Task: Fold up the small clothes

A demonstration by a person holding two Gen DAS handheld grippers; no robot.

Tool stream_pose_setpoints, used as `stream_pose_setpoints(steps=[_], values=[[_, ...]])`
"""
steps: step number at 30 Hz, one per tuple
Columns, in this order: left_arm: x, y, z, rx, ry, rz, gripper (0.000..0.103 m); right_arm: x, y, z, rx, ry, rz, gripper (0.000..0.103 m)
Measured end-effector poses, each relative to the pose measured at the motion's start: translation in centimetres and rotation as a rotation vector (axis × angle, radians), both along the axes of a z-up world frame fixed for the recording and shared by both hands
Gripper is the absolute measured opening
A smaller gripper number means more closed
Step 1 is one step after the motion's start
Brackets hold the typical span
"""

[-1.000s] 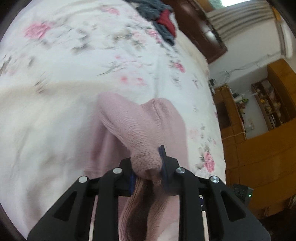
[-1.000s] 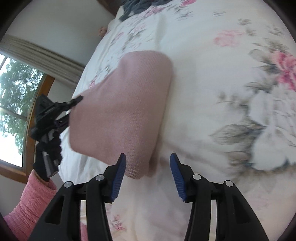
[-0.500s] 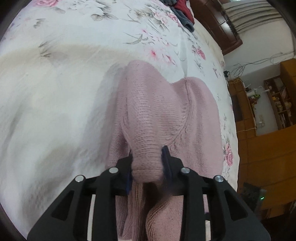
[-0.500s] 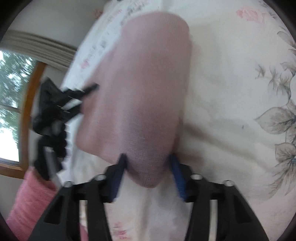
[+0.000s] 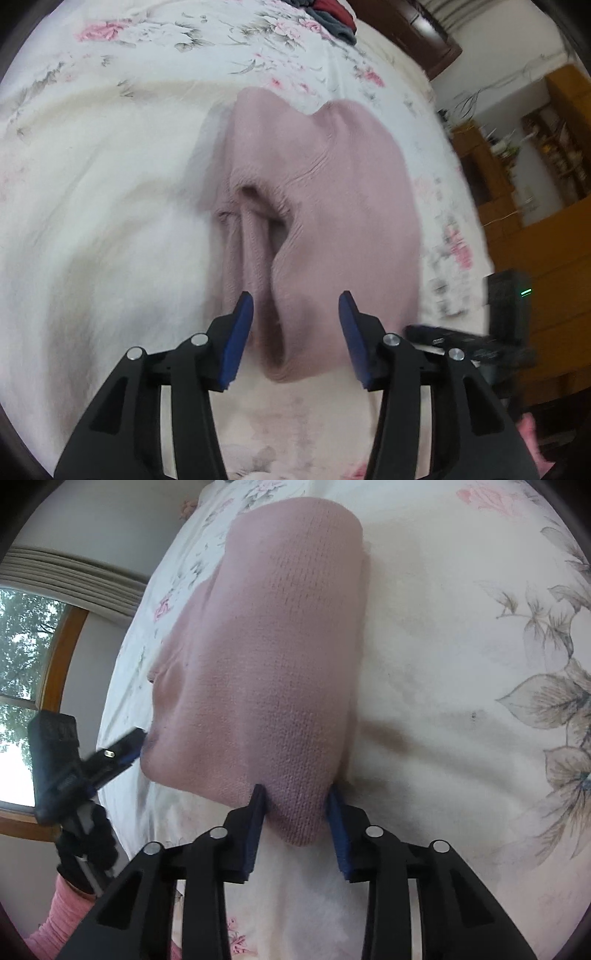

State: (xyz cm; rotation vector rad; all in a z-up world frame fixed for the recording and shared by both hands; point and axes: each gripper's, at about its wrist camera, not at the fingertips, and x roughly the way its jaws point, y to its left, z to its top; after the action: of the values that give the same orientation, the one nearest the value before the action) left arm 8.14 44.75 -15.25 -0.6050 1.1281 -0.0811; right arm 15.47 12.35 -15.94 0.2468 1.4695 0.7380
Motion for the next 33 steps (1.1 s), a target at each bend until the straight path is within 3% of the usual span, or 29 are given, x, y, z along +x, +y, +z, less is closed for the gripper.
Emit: stream_pose_setpoints(steps=[5, 11, 15, 16, 17, 21, 26, 29, 30, 31, 32, 33], values=[[0.0, 0.8, -3.4, -0.016, 0.067, 0.026, 0.042, -0.8, 0.3, -1.1, -0.071, -0.008, 0.032, 0.026], [-0.2, 1.4, -3.2, -0.044, 0.067, 0.027, 0.045, -0.5, 0.2, -2.3, -0.055, 0.025, 0.026, 0.027], [-0.2, 3.0, -0.4, -0.075, 0.02, 0.03, 0.053, -0.3, -0.9, -1.2, -0.03, 0.011, 0.031, 0.048], [-0.1, 3.6, 0.3, -0.075, 0.001, 0.042, 0.056, -0.2, -1.1, -0.9, -0.021, 0.001, 0.028, 0.048], [0.3, 4.2, 1.1, -0.063, -0.018, 0.056, 0.061, -0.1, -1.4, -0.5, -0.009, -0.014, 0.027, 0.048], [4.4, 6.3, 2.9, 0.002, -0.054, 0.101, 0.062, 0.3, -1.7, 0.0, 0.001, -0.031, 0.008, 0.049], [9.6, 7.2, 1.2, 0.011, -0.005, 0.153, 0.063, 0.3, -1.6, 0.0, 0.0, -0.038, 0.007, 0.049], [11.1, 7.3, 0.1, -0.06, -0.01, 0.18, 0.056, 0.2, -1.3, -0.3, -0.019, -0.041, 0.024, 0.049], [11.2, 7.0, 0.1, -0.078, -0.02, 0.174, 0.041, 0.2, -1.2, -0.5, -0.033, -0.045, 0.034, 0.049], [11.5, 6.6, 0.2, -0.089, -0.026, 0.16, 0.032, 0.4, -0.7, -0.5, -0.042, -0.048, 0.041, 0.049], [11.5, 6.1, 0.3, -0.073, -0.03, 0.148, 0.024, 0.4, -0.6, -0.5, -0.044, -0.05, 0.046, 0.049], [11.5, 5.9, 0.4, -0.052, -0.034, 0.145, 0.022, 0.5, -0.6, -0.6, -0.042, -0.051, 0.048, 0.049]])
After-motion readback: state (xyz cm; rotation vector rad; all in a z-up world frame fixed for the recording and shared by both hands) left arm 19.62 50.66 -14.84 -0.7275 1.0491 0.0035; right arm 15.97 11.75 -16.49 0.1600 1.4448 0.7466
